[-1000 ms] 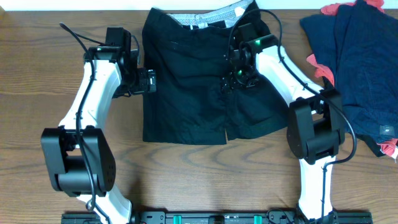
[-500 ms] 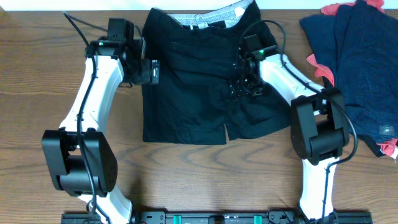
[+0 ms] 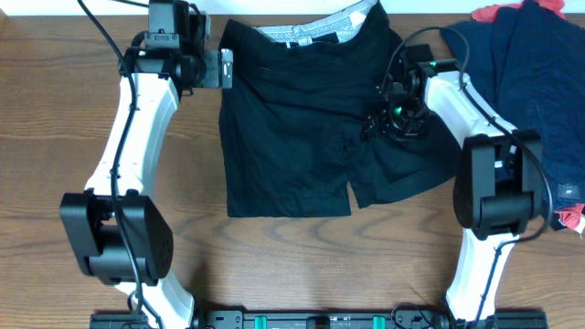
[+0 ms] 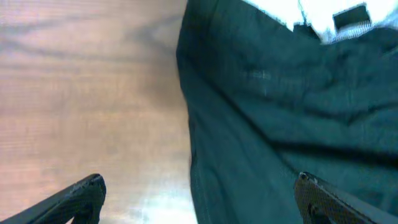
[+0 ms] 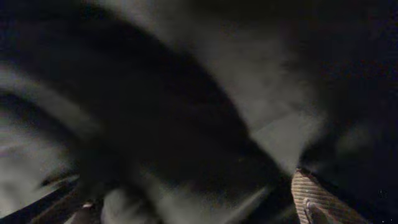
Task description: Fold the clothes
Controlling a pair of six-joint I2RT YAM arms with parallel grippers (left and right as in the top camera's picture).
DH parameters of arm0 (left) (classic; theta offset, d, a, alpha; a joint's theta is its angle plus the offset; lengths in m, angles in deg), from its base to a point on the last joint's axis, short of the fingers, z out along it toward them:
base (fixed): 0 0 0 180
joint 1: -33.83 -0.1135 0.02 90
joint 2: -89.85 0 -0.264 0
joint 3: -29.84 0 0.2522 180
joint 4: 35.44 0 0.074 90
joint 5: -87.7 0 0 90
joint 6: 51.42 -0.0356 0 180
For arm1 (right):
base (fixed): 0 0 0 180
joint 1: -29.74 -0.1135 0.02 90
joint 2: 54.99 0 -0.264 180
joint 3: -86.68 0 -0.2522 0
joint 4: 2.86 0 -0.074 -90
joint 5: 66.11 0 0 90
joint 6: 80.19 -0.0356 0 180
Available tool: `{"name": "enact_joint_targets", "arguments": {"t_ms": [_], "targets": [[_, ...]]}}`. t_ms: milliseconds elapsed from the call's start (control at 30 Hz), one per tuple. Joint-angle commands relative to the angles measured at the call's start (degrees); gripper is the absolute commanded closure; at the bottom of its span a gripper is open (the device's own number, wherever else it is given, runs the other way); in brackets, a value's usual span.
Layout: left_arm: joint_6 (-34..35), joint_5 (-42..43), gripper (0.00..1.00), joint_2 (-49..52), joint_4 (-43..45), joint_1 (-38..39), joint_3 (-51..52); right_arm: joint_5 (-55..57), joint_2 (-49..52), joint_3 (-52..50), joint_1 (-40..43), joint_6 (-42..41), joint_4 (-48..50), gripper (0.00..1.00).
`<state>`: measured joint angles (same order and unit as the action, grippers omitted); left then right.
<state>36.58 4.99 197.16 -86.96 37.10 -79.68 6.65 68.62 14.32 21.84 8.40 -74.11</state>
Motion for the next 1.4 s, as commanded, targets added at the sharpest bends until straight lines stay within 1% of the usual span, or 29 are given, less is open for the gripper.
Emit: {"name": "enact_joint_targets", "arguments": {"t_ms": [0,133,300,400,533,567,600,667,733,833,900,1133,1167,1367], "targets": [[-1.07,-0.28,0.02,4.09,3.76,-0.02,-1.07,-3.34,-9.57,2.27,-1.2,3.48,-0.83,0.06],[-1.49,-0.26,0.02,8.72,9.03,-0.09,-1.49,-3.15,-17.88,2.45,-1.77,3.45,-0.81,0.07],[-1.86,-0.26,0.02,13.97,12.0,-0.09,-2.93,-0.04,-25.68,2.45,-2.03,3.43,-1.09,0.08],[-1.84,-0.24,0.02,16.2,13.29,-0.07,-2.95,1.42,-28.39,2.45,-2.03,3.39,-1.9,0.09],[-1.84,0.72,0.02,18.18,12.81,-0.04,-2.93,1.81,-29.33,2.45,-2.03,3.19,-3.04,0.12],[-1.81,1.64,0.0,18.64,12.74,-0.07,-2.93,1.81,-29.33,2.45,-2.03,3.19,-3.21,0.13],[-1.84,2.75,0.03,18.93,12.61,-0.07,-2.93,1.84,-29.31,2.45,-2.03,3.19,-3.43,0.13],[-1.79,3.91,0.12,19.56,12.37,-0.02,-2.93,2.01,-29.31,2.45,-2.03,3.19,-3.67,0.17],[-1.79,3.91,0.24,19.89,11.89,0.09,-2.89,2.1,-29.31,2.45,-2.03,3.21,-3.72,0.18],[-0.87,4.09,0.3,20.33,11.13,0.37,-2.71,2.49,-29.31,2.45,-2.03,3.21,-3.67,0.19],[-0.72,4.11,0.38,20.61,10.38,0.48,-2.71,2.91,-29.31,2.45,-2.03,3.23,-3.65,0.19],[-0.31,4.28,0.81,20.76,8.11,0.79,-2.71,2.93,-29.31,2.45,-1.79,3.26,-3.65,0.2],[-0.31,4.28,0.93,20.76,7.52,0.79,-2.71,3.1,-29.31,2.45,-1.79,3.23,-3.65,0.21],[-0.31,3.8,0.94,20.41,1.18,0.5,-2.73,3.54,-29.27,2.43,-1.81,3.21,-3.63,0.23]]}}
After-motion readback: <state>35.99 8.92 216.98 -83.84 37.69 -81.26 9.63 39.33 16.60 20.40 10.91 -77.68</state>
